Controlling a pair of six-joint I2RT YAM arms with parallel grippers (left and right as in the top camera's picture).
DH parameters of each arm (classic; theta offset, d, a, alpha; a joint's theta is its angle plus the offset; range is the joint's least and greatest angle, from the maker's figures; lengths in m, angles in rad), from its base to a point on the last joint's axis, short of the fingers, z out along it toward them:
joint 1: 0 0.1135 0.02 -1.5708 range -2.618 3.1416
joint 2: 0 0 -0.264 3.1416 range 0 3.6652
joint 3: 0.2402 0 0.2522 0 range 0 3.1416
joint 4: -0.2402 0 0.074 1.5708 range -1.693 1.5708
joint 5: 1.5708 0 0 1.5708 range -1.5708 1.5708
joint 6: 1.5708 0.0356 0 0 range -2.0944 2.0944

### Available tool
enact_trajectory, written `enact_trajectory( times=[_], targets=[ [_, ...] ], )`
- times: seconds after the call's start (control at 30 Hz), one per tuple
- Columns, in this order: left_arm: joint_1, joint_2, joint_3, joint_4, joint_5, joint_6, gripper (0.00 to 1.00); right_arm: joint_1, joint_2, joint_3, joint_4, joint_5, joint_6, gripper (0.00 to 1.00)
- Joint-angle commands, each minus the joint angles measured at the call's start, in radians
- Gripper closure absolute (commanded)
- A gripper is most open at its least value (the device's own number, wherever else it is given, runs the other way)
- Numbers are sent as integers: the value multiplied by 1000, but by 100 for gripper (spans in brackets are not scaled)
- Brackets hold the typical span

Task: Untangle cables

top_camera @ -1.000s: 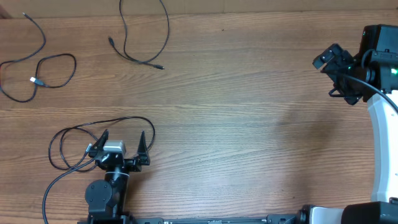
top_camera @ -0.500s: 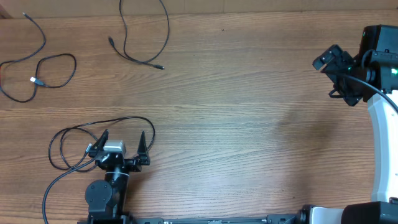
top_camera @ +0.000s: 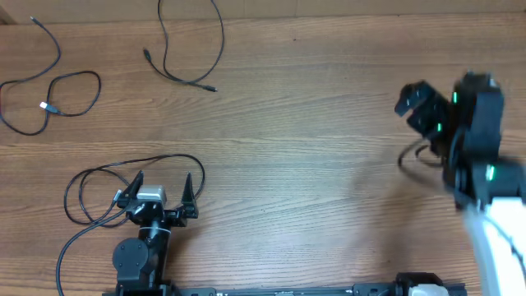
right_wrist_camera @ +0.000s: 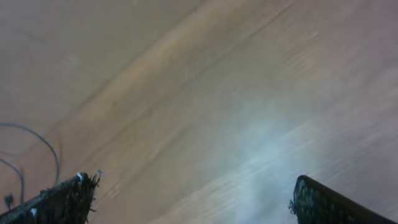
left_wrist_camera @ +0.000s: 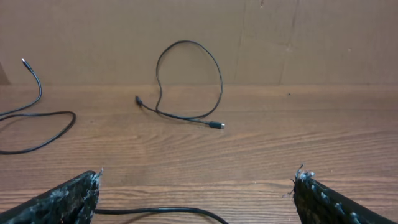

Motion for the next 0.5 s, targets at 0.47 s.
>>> enact_trajectory(
  times=[0.47],
  targets=[
    [-2,-8,-9,3,-11,8,0,-2,-940,-840,582,-59,-301,0]
  ],
)
